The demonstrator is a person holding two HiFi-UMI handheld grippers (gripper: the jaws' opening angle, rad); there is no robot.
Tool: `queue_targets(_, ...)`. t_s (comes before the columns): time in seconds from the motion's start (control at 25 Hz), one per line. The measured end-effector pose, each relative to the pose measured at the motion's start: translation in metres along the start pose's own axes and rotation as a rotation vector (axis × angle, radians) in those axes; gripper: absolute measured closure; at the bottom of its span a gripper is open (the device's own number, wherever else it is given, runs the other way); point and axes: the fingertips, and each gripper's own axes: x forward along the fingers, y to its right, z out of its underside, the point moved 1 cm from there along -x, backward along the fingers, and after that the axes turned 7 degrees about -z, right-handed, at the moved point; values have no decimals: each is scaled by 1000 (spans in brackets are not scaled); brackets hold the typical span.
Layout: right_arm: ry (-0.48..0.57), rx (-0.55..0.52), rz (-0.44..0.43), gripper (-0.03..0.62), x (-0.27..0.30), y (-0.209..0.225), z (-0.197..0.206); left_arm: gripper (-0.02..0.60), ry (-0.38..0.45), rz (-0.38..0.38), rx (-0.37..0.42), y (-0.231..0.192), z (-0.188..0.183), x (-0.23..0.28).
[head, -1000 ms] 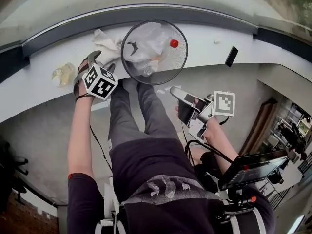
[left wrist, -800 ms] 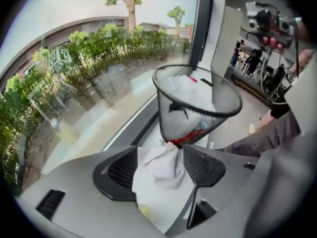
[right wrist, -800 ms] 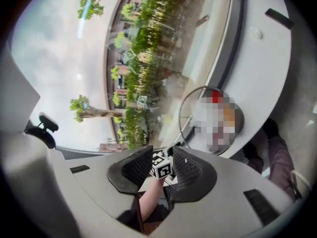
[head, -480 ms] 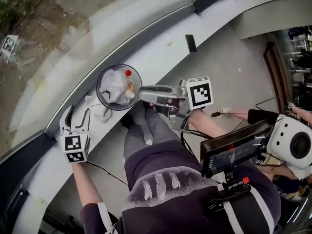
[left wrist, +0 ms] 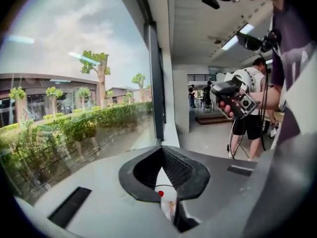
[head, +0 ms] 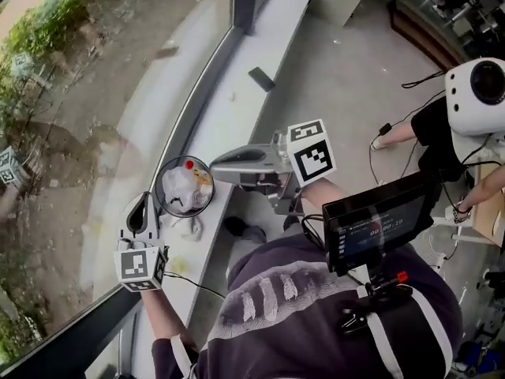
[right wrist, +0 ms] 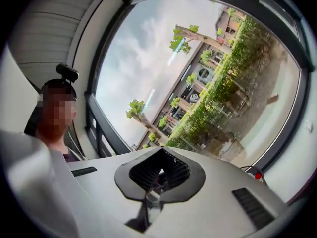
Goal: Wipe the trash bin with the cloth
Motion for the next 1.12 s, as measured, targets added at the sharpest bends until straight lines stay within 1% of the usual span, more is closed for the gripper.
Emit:
queue_targets(0.12,32,-70,29,594,-13,-11,-7,583,29,75,36,27,-22,14)
queue_targets(0.2,33,-116,55,594,-12,-12,-16,583,57,123,40,34,-41,25)
queue_targets(0.28,20,-136,72,594,-2,-4,-19,583,72,157,14,35,-48,32)
queue_targets(0.32,6,-126,71,594,6,1,-14,583,69,163,-14,36,-43,29)
queue_targets(0.4,-51,-90,39,594,23,7,7,583,55,143,-85,42,-23,11)
queue_targets(0.52,-194,-46,-8,594,35,8,39,583,46,62,-171,58,6,-18)
queue_targets(0.6,-271,-23,-7,594,28,8,47,583,53,22,-202,73,15,-22)
queue_targets(0.64,-287,-15,-4,594,25,9,48,583,52,14,-205,78,18,-23)
queue_targets(0.76,-308,4,-14,594,22,11,56,583,40,-1,-201,89,28,-30)
queue_targets(0.8,-316,28,-20,594,21,9,64,583,20,-5,-208,96,33,-38)
queue_targets(0.84,-321,77,-25,594,18,3,77,583,-23,-7,-221,107,39,-54)
queue_targets(0.92,-317,214,-30,594,12,-19,113,583,-140,3,-252,131,45,-98)
queue_targets(0.96,-313,256,-29,594,9,-24,121,583,-171,10,-258,139,44,-108)
queue_targets(1.0,-308,267,-26,594,7,-22,120,583,-171,18,-254,141,42,-106)
queue_targets(1.04,-300,258,-21,594,6,-15,112,583,-149,26,-242,139,40,-95)
queue_targets(1.12,-275,204,-8,594,4,8,81,583,-66,49,-203,128,34,-53)
